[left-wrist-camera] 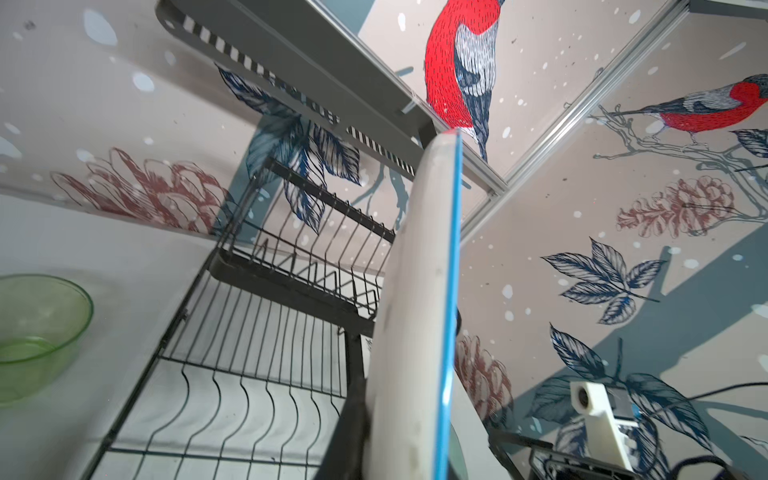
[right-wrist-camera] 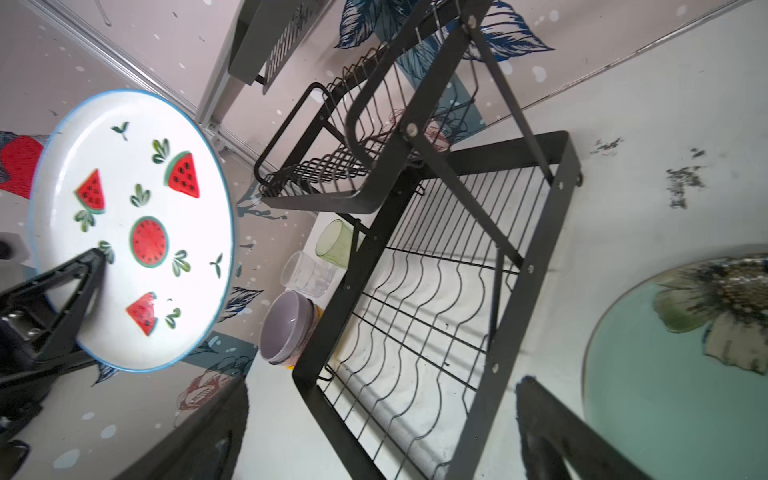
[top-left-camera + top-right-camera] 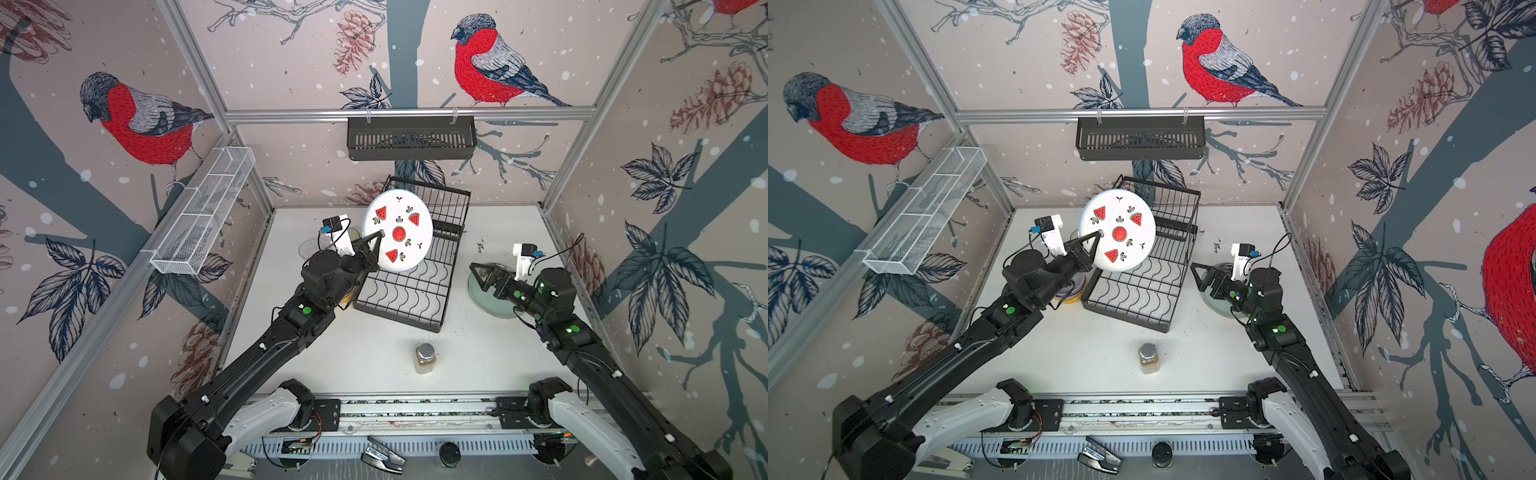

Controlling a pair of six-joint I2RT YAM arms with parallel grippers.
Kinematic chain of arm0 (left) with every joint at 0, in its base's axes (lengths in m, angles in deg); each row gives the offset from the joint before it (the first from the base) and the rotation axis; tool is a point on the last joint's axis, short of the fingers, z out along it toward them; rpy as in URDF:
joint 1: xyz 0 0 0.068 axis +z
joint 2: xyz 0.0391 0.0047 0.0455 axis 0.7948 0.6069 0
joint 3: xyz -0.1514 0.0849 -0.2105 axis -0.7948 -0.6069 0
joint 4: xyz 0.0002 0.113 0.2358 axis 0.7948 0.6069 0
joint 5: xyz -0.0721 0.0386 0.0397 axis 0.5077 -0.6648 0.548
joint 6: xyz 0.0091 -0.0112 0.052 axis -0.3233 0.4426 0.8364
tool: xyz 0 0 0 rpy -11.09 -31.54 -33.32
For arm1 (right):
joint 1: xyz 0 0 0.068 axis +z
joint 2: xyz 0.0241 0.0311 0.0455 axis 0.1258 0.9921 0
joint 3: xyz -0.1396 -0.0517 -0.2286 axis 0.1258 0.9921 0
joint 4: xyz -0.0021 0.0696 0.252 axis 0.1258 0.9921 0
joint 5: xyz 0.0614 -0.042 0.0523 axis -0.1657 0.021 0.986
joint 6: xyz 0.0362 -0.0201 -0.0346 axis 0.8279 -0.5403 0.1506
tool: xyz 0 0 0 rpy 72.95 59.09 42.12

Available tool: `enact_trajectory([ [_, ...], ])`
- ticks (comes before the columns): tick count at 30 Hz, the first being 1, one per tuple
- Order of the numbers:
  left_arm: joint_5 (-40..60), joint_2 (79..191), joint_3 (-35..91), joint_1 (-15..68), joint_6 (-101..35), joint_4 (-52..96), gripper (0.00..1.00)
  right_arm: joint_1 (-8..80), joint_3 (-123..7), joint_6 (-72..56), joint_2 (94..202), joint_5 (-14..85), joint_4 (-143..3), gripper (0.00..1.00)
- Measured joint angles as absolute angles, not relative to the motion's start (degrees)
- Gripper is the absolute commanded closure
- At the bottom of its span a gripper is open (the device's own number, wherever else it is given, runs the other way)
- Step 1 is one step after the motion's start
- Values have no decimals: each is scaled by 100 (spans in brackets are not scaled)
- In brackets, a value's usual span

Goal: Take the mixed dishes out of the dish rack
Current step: 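Lift the watermelon plate out of the rack while the right gripper reaches toward it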

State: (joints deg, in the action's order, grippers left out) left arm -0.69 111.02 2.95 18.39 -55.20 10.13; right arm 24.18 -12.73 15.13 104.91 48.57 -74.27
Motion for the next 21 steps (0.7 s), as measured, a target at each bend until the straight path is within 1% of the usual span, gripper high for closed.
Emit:
enact_trajectory([
  [8,862,11536,116,1853,-6134,281,100,3115,-1220,1795,10506,4448,-7805,0],
  [15,1522,11982,59,1853,-6502,-298,100,3456,-1218,1942,10530,4215,-8179,0],
  [21,1928,12299,-11,1853,-6744,-652,100,3631,-1277,1968,10755,4123,-8378,6],
])
